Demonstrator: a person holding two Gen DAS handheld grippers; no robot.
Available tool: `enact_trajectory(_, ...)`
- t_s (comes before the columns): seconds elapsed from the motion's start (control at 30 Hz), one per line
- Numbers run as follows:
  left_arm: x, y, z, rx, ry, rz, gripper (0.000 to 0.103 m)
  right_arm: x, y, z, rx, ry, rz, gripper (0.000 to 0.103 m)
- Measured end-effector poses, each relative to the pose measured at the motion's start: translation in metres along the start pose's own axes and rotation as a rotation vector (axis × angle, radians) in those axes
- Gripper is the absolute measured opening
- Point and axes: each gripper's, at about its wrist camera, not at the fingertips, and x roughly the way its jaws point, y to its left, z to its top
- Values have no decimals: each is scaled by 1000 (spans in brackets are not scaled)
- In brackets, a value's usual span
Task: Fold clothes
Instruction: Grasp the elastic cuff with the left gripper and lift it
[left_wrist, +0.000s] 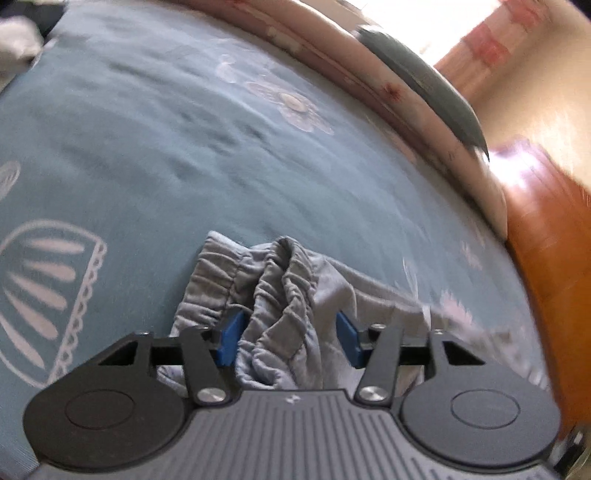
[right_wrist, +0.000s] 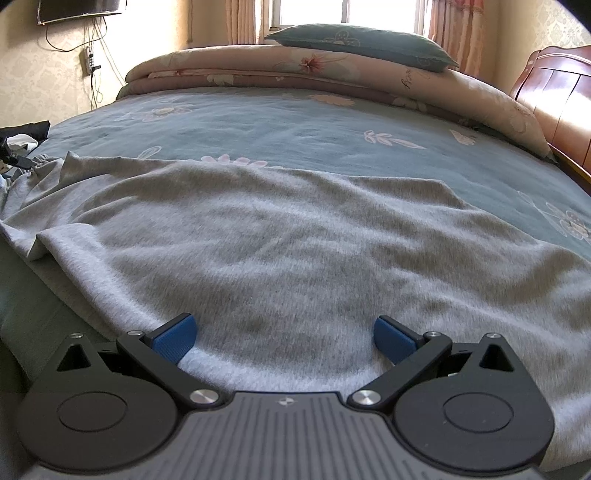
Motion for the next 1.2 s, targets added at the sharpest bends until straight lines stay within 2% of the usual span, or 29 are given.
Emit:
enact_trajectory(0.07, -2, -8, -1, 61, 13, 3, 43, 0, 0, 0, 0, 1, -1, 103)
enact_trajectory(0.17, -2, -17, -2, 134, 30, 2, 43, 1, 0, 1, 1, 1, -1, 103)
enact_trajectory(0.33, 16, -18, 2, 131, 55, 39, 42, 2, 0, 1, 2, -1, -4, 103)
enact_trajectory(0.37, 18, -19, 3, 131, 58, 48, 26, 2, 0, 1, 1, -1, -4, 103)
enact_trajectory(0.4, 15, -24, 3, 149, 48, 67, 16, 2, 0, 1, 0, -1, -3, 103)
enact_trajectory(0.43, 12, -30, 3, 169, 37, 85, 12, 2, 0, 1, -1, -1, -1, 103)
enact_trajectory(0.53, -6, -51, 4, 256, -20, 119, 12, 1, -1, 1, -2, -4, -1, 103)
enact_trajectory(0.77, -48, -75, 20, 313, -149, 112, 12, 1, 0, 0, -1, -10, -3, 103)
enact_trajectory(0.87, -46, -66, 22, 288, -164, 136, 12, 1, 0, 0, -1, -10, -4, 103)
enact_trajectory(1.07, -8, -11, 14, 109, -46, 200, 12, 0, 0, 0, -5, -6, 0, 103)
enact_trajectory(1.13, -1, 2, 11, 56, -27, 210, 12, 0, 0, 0, -5, -5, -2, 103)
enact_trajectory(1.2, -7, 4, 13, 21, -41, 189, 12, 0, 0, 1, -6, -2, -1, 103)
